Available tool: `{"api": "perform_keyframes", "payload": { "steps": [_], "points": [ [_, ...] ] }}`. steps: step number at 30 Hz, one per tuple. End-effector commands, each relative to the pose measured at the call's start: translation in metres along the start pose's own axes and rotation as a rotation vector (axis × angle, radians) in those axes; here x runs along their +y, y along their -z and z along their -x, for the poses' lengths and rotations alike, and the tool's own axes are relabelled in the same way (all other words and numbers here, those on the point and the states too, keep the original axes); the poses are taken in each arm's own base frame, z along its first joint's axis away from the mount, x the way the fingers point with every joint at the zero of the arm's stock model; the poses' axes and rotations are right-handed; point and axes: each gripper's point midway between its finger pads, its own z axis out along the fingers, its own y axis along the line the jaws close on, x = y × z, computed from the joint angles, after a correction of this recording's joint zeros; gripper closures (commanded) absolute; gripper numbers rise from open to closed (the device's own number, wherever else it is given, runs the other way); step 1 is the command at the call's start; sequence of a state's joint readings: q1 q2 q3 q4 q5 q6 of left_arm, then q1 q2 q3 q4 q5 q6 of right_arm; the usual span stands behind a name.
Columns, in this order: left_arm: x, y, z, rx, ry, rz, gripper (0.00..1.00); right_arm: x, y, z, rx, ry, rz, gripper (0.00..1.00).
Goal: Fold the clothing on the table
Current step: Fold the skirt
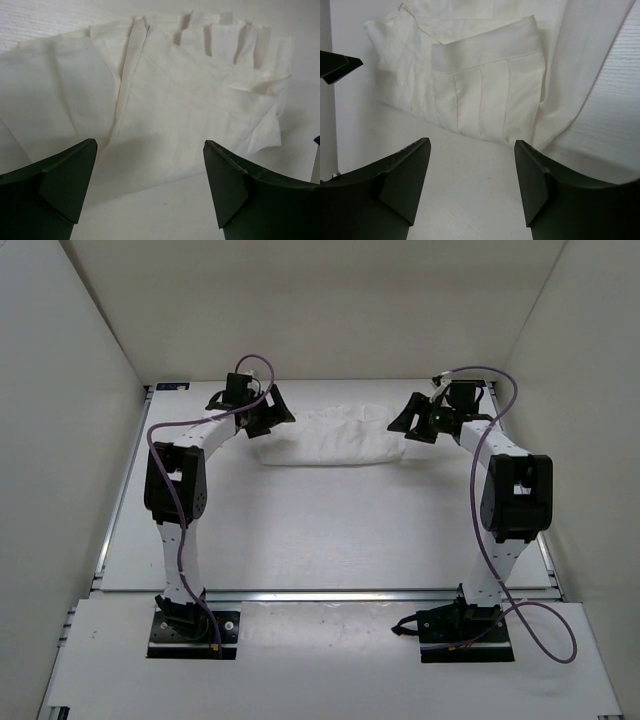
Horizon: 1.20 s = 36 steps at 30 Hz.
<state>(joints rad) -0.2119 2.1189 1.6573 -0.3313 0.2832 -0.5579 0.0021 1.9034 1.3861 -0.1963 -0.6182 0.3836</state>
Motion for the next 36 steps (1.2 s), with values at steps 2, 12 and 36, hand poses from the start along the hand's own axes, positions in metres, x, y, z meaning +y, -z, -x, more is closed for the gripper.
{"api": "perform_keyframes", "payload": {
  "steps": [2, 12, 36],
  "points": [
    [-0.027, 0.027, 0.014, -0.097, -0.060, -0.055, 0.01, 0.009, 0.010, 0.017, -0.073, 0.121, -0.020, 0.32],
    [-0.014, 0.027, -0.023, -0.100, -0.190, 0.038, 0.18, -0.031, -0.007, -0.007, 0.002, 0.185, -0.133, 0.30],
    [0.007, -0.028, -0.016, -0.077, -0.331, 0.223, 0.18, -0.085, -0.079, 0.001, 0.209, 0.290, -0.310, 0.27]
  ]
}}
